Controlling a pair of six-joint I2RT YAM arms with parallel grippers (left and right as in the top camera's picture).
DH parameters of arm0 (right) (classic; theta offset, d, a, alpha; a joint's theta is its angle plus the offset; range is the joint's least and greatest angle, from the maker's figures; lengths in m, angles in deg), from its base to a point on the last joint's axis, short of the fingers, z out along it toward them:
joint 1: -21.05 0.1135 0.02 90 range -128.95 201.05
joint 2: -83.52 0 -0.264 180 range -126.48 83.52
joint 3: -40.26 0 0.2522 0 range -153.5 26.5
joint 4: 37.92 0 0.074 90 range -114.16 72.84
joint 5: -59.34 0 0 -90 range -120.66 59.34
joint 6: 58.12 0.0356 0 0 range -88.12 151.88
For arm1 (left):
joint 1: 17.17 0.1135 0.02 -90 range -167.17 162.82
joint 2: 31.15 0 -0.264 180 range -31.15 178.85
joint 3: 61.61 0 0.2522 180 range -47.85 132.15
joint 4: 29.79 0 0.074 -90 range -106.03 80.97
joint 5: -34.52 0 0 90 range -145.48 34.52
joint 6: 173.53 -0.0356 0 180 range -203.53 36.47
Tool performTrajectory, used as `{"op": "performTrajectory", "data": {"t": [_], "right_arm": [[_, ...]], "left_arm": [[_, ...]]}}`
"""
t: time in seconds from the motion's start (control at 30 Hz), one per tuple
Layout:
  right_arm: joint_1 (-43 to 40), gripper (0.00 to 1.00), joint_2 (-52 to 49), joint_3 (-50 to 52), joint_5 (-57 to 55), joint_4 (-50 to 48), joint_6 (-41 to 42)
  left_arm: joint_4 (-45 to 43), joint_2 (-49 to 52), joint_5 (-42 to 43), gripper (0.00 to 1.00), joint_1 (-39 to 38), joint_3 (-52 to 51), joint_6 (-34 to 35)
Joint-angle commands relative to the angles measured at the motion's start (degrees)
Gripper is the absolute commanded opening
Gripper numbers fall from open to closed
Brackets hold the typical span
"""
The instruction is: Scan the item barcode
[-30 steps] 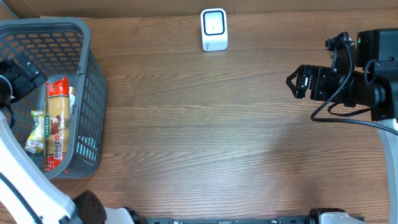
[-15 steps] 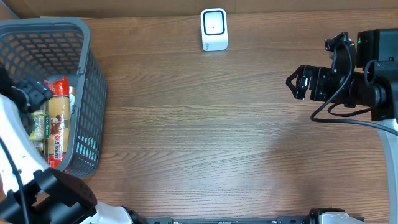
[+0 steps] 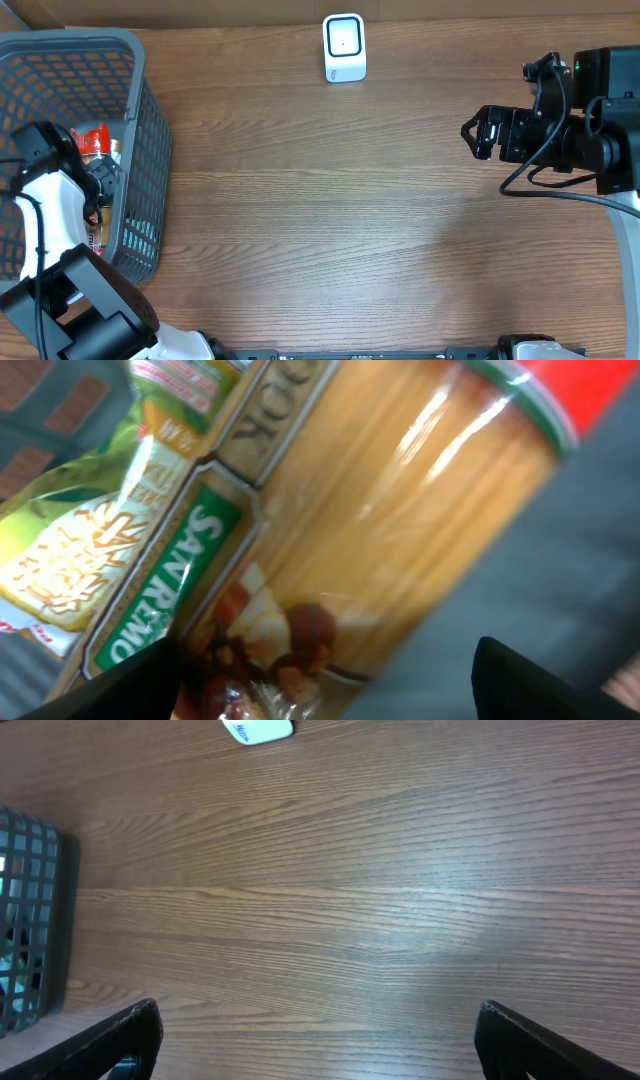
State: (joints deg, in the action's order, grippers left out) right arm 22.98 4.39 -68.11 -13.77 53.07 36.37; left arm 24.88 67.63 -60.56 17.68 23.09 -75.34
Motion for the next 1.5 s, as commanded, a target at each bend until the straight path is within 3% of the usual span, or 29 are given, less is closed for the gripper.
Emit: {"op": "performTrajectory", "data": {"t": [0.0,0.27,0.4,0.5,0.53,0.6,0.63,0.73,0.77,1.0,1.47], "right_arm": [[0.3,1.00,0.6,-1.4,-1.8,-0.1,-0.3],[0.3,1.00,0.6,-1.4,-1.9,-0.1,-0.3],[0.3,1.00,0.6,-1.4,-1.9,-0.1,-0.3],[0.3,1.00,0.6,-1.4,-1.9,-0.1,-0.3],[0.3,1.00,0.6,-1.4,-1.9,-0.1,-0.3],[0.3,1.00,0.6,-1.4,-1.9,-0.1,-0.3],[0.3,1.00,0.6,-1.4,-1.9,-0.1,-0.3],[0.3,1.00,0.6,-1.1,-1.9,-0.2,-0.3],[0.3,1.00,0.6,-0.8,-1.9,-0.2,-0.3],[0.3,1.00,0.6,0.9,-1.9,0.1,-0.3],[0.3,1.00,0.6,0.9,-3.3,-0.4,-0.3]], "left_arm": [[-1.3,-0.2,-5.5,0.84,0.0,-3.3,0.5],[-2.2,0.1,-6.4,0.73,0.0,-5.1,1.3],[-2.7,0.7,-6.5,0.79,0.0,-5.8,1.3],[-2.6,1.5,-6.5,0.77,0.0,-6.0,1.3],[-2.6,1.7,-6.5,0.70,0.0,-6.0,1.3],[-2.6,1.8,-6.4,0.39,0.0,-6.0,1.3],[-2.4,1.9,-6.1,0.29,0.0,-6.0,1.3],[-2.4,2.2,-6.0,0.21,0.0,-6.0,1.2],[-2.4,2.3,-6.0,0.05,0.0,-6.0,1.2],[2.5,0.8,-6.0,0.04,0.0,-1.2,0.3],[31.6,-0.7,-2.1,0.04,-0.1,44.1,-0.5]]}}
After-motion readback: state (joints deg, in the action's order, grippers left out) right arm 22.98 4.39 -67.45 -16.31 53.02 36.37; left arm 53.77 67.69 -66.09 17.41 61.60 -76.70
